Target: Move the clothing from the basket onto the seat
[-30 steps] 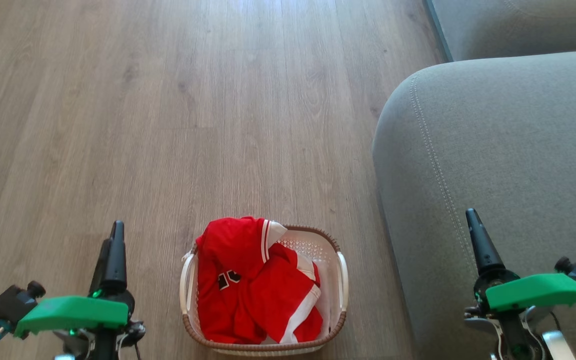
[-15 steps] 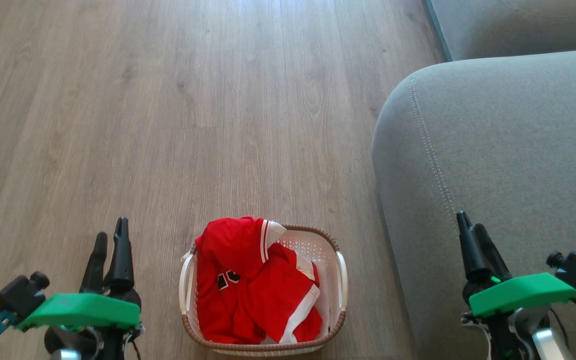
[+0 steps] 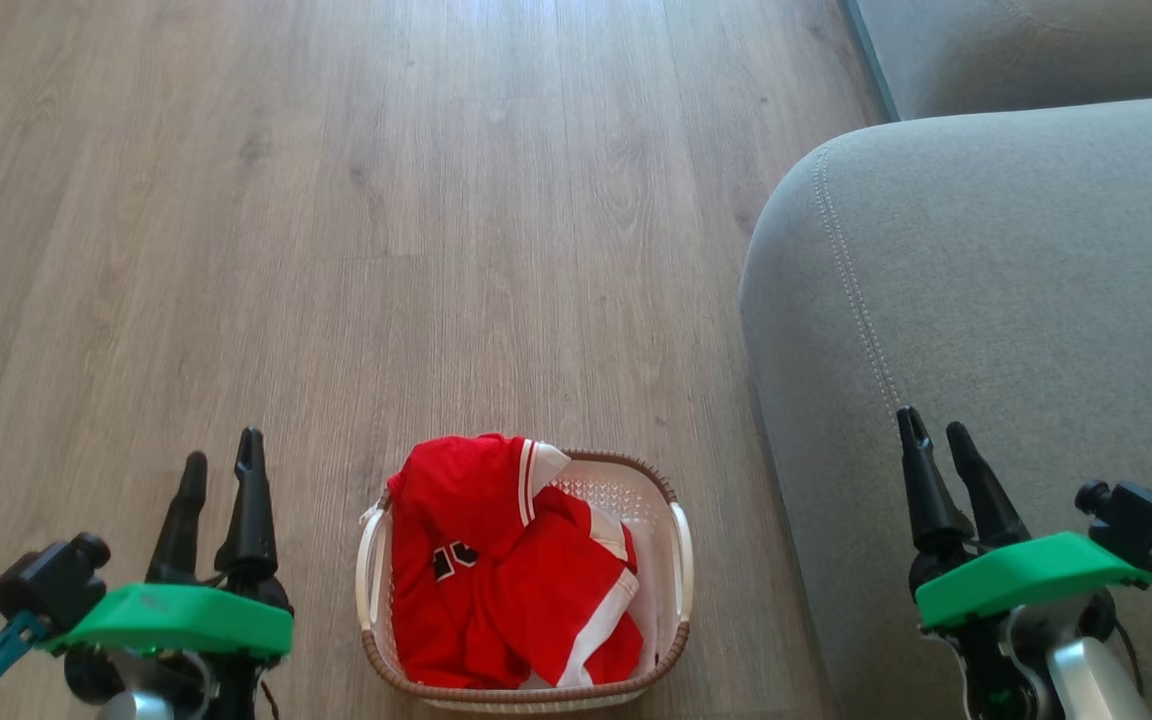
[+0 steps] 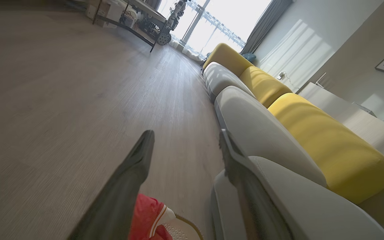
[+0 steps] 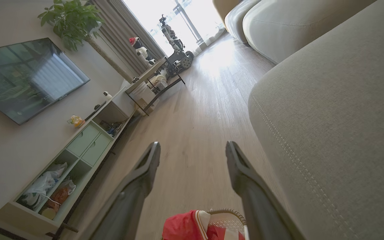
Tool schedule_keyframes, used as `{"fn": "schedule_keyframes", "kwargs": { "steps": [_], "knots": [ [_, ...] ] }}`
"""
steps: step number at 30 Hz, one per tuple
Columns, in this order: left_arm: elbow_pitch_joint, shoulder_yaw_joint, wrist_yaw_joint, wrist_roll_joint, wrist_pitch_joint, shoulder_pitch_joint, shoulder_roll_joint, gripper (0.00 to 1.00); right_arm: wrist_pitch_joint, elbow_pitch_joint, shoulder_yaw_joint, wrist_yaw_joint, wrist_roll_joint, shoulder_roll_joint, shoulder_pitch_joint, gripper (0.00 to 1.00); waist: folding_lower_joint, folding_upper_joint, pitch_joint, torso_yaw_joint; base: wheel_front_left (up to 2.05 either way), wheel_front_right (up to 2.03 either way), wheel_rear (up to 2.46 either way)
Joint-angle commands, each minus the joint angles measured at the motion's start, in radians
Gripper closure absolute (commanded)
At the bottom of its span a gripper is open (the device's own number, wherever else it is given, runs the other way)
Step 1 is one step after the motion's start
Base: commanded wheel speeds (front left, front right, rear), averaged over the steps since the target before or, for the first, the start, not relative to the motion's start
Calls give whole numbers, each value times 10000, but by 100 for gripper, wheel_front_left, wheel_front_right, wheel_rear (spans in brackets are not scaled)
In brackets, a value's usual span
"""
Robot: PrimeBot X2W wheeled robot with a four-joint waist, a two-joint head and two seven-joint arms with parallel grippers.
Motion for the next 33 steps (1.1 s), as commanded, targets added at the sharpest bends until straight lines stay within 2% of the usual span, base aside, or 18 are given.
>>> {"fn": "schedule_keyframes", "kwargs": {
  "steps": [1,33],
  "knots": [
    [-448,164,55,267,-130,-272,146,0,-128,-399,225,55,-249,-214,-501,0,-1,0,1,2,0,0,0],
    [-1122,111,68,4118,-1066,-186,103,0,-1071,-723,676,78,-4001,-268,-624,0,-1,0,-17,27,0,0,0]
  ]
}}
